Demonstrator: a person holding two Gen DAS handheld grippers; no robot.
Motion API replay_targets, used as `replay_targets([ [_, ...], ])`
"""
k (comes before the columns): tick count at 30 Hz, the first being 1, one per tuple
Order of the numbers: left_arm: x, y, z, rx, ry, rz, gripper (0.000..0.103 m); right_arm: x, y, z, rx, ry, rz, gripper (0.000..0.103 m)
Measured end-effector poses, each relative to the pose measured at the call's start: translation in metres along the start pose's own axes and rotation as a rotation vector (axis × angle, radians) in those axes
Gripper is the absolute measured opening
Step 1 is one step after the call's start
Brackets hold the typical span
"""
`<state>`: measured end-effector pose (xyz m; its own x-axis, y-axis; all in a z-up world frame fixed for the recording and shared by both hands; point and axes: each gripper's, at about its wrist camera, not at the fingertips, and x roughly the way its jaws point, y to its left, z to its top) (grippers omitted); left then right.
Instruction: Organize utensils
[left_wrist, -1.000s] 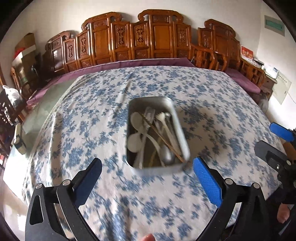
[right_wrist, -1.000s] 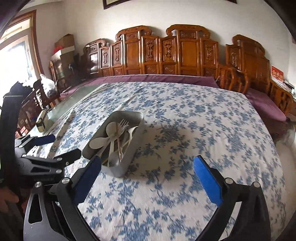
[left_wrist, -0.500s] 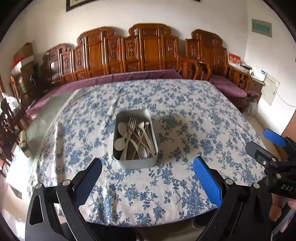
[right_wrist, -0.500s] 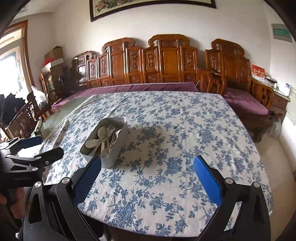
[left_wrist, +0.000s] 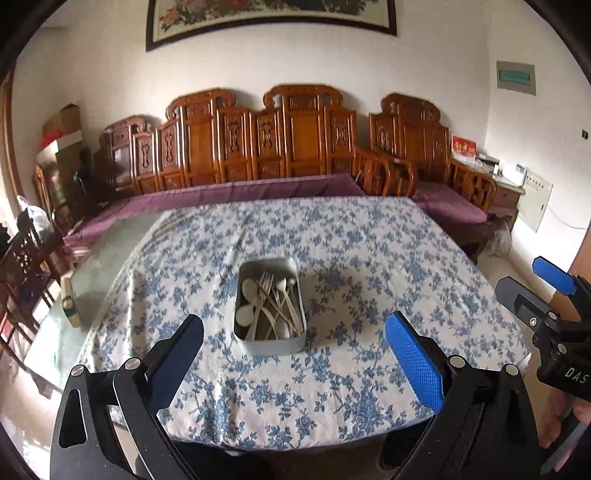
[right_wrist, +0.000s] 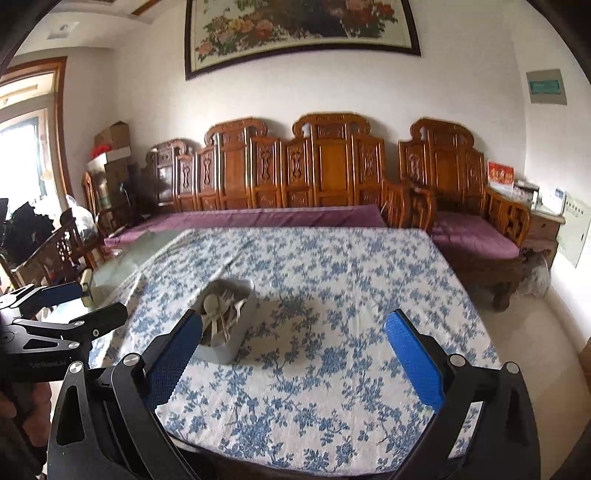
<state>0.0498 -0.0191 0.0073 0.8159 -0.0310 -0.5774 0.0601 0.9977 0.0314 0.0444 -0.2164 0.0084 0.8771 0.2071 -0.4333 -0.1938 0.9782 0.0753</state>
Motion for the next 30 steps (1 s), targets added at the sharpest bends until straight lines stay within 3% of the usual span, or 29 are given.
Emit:
replay_targets([
  [12, -0.057, 0.0, 0.02, -0.011, -0.15, 0.02, 0.095, -0.059, 0.006, 0.029, -0.02, -0.164, -0.014, 0.1],
  [30, -0.069, 0.007, 0.021, -0.031, -0.178, 0.028, 0.095, -0.06, 0.005, 0.03, -0.015, -0.16, -0.021, 0.1],
])
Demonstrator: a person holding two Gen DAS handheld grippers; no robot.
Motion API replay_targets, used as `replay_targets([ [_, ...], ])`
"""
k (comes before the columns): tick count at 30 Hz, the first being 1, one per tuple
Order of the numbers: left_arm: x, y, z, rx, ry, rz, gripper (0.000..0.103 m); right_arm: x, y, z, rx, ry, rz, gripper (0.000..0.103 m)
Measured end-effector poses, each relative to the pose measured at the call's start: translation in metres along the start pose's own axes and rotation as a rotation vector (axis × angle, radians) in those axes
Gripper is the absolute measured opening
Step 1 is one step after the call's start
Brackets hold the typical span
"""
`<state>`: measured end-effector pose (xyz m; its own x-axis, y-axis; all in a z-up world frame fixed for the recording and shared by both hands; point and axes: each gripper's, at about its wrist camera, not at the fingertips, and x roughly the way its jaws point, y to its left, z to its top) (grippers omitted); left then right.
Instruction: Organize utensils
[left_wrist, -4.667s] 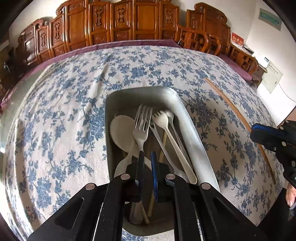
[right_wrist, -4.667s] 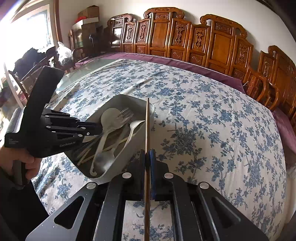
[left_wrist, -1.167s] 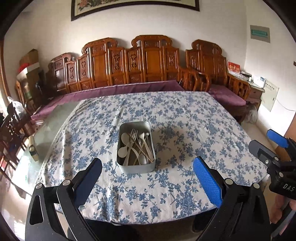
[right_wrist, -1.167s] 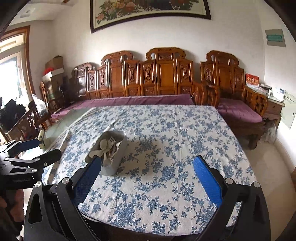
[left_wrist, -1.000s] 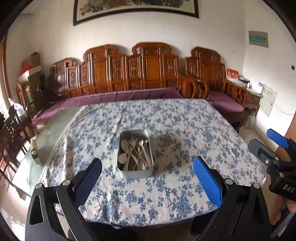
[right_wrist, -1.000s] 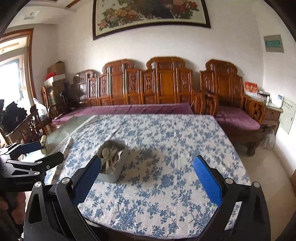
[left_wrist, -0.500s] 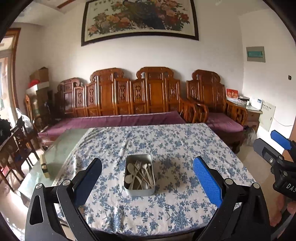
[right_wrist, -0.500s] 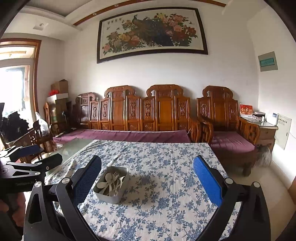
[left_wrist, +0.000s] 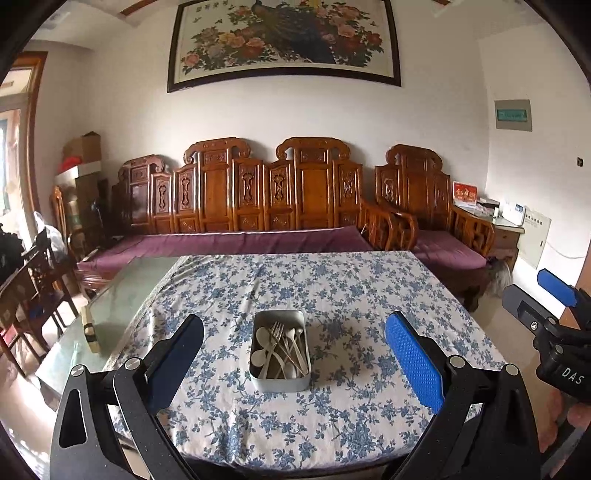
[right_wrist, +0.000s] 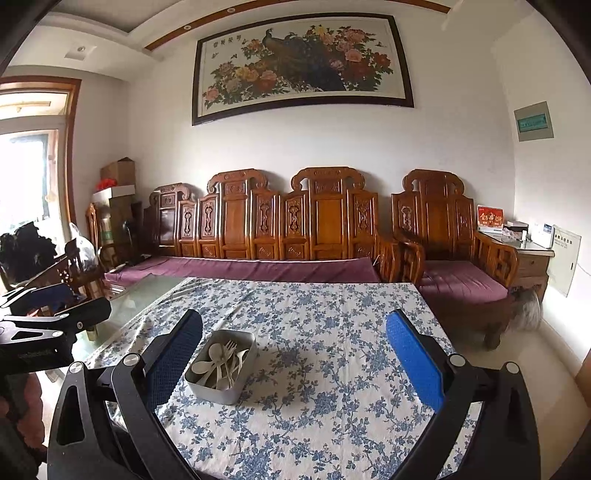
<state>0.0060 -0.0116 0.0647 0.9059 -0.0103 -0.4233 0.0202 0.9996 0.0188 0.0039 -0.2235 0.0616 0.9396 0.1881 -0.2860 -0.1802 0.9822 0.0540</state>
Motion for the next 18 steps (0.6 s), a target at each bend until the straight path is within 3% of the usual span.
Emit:
replay_targets([
  [18, -0.0012, 0.0001, -0.0022, -0.003, -0.002, -0.004, 0.095, 0.0046, 0.0024, -0.0034, 0.0, 0.012, 0.003, 0.1],
])
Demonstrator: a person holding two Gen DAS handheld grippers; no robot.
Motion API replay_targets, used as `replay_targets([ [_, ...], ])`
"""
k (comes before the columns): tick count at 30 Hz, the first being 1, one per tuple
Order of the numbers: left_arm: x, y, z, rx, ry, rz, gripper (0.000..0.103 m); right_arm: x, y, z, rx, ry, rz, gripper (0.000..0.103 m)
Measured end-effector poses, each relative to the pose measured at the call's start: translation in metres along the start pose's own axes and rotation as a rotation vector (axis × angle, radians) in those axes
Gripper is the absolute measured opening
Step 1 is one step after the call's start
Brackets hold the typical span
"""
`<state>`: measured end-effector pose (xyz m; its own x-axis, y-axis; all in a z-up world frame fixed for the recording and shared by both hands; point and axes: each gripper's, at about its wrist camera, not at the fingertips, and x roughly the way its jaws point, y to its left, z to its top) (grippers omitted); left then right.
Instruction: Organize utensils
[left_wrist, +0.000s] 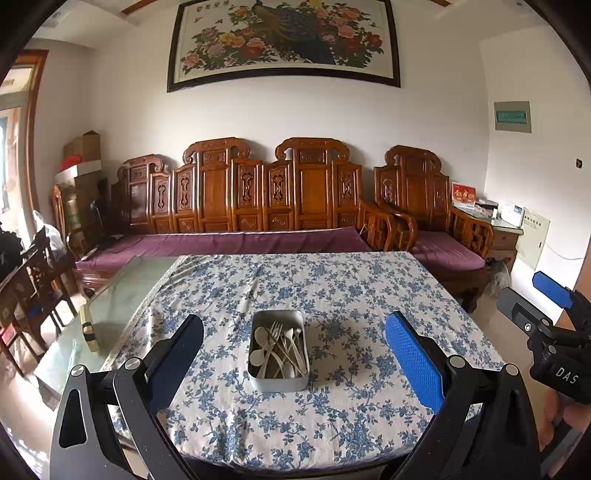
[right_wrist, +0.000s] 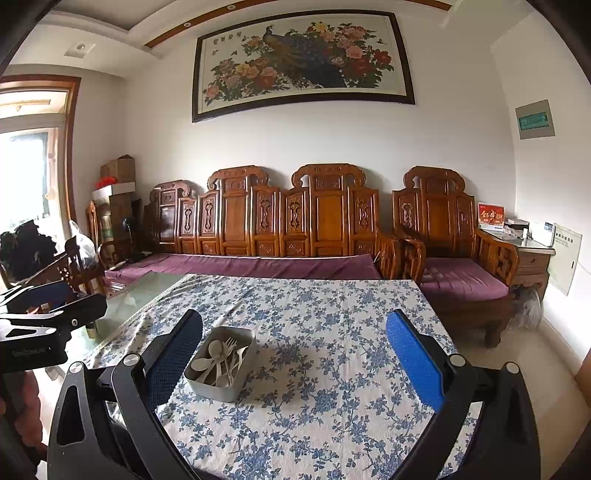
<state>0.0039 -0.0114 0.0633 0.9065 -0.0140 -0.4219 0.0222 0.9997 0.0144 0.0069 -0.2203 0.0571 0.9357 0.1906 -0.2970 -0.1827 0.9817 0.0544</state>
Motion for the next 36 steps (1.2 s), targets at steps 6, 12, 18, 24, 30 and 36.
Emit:
replay_targets([
  [6, 0.0, -0.0004, 0.0, 0.0, 0.0, 0.0, 0.095, 0.0012, 0.0005, -0.001, -0.004, 0.0, -0.001, 0.1],
  [12, -0.0001, -0.0004, 0.0, 0.0, 0.0, 0.001, 0.095, 0.0021, 0.0005, -0.0012, -0.003, 0.001, 0.0, 0.1],
  [18, -0.0002, -0.0005, 0.0, 0.0, 0.0, 0.0, 0.095, 0.0022, 0.0007, -0.0015, -0.003, 0.002, 0.001, 0.1],
  [24, -0.0005, -0.0002, -0.0002, -0.001, -0.001, 0.001, 0.095, 0.0019, 0.0011, -0.0022, -0.002, 0.002, 0.001, 0.1],
  [30, -0.0006, -0.0008, 0.0003, 0.0, 0.001, -0.001, 0.095, 0.0023, 0.0008, -0.0013, -0.003, 0.002, 0.0, 0.1],
  [36, -0.001, -0.0002, 0.0002, 0.0, 0.002, -0.002, 0.095, 0.0034, 0.0026, -0.0031, -0.002, 0.004, 0.002, 0.1],
])
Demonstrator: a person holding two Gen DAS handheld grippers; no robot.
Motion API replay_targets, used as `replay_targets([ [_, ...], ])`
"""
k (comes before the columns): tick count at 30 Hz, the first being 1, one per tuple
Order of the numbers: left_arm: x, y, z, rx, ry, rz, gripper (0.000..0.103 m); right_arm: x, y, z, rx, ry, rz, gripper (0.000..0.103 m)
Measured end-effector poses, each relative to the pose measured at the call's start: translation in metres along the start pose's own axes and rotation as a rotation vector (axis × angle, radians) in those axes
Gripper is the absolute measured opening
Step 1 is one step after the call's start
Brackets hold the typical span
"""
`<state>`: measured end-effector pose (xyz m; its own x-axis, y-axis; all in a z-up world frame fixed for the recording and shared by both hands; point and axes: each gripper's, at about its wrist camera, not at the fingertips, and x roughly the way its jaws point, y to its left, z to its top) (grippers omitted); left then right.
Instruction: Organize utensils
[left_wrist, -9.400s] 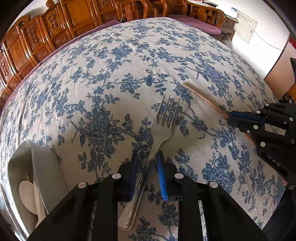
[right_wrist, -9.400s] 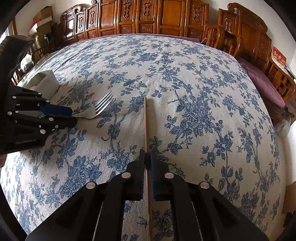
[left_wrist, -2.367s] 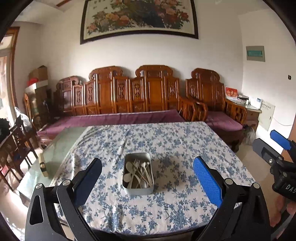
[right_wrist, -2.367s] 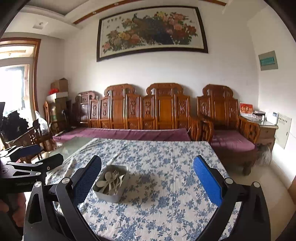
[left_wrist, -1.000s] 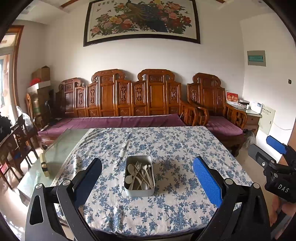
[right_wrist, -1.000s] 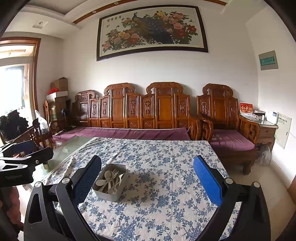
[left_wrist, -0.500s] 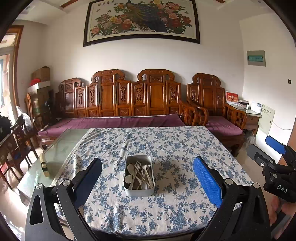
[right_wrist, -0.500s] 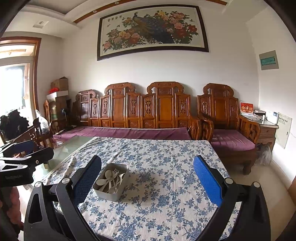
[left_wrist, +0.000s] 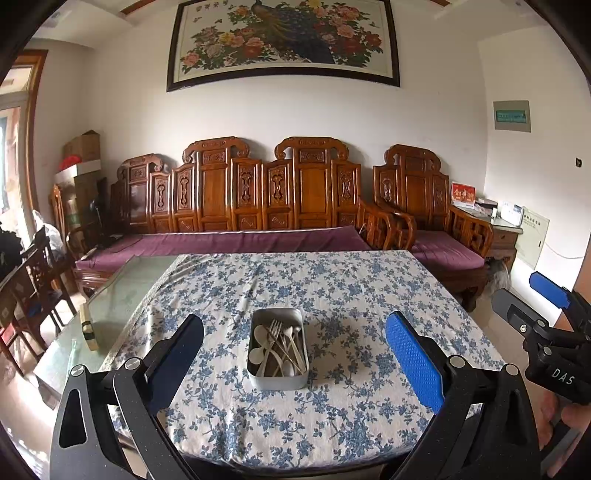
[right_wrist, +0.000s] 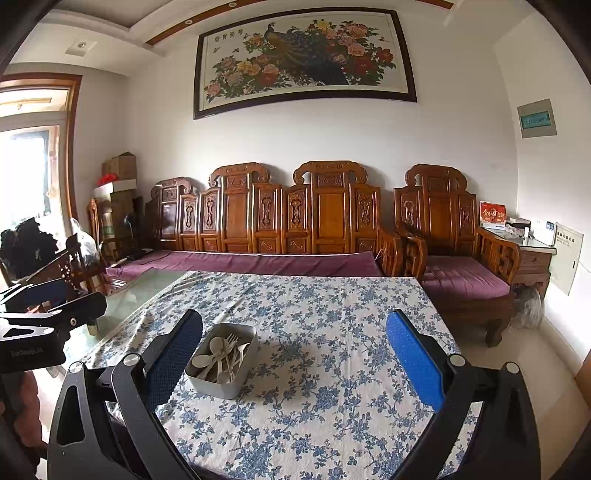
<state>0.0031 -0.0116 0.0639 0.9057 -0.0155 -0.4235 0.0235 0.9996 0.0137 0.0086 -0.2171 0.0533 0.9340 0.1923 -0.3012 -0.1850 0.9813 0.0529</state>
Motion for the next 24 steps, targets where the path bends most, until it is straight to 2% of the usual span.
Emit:
replay_targets([
  [24, -0.0027, -0.0022, 0.0008, 0.0, -0.011, -0.009, 0.095, -0.0001, 0.0002, 0.0012, 0.0, 0.001, 0.0, 0.1],
])
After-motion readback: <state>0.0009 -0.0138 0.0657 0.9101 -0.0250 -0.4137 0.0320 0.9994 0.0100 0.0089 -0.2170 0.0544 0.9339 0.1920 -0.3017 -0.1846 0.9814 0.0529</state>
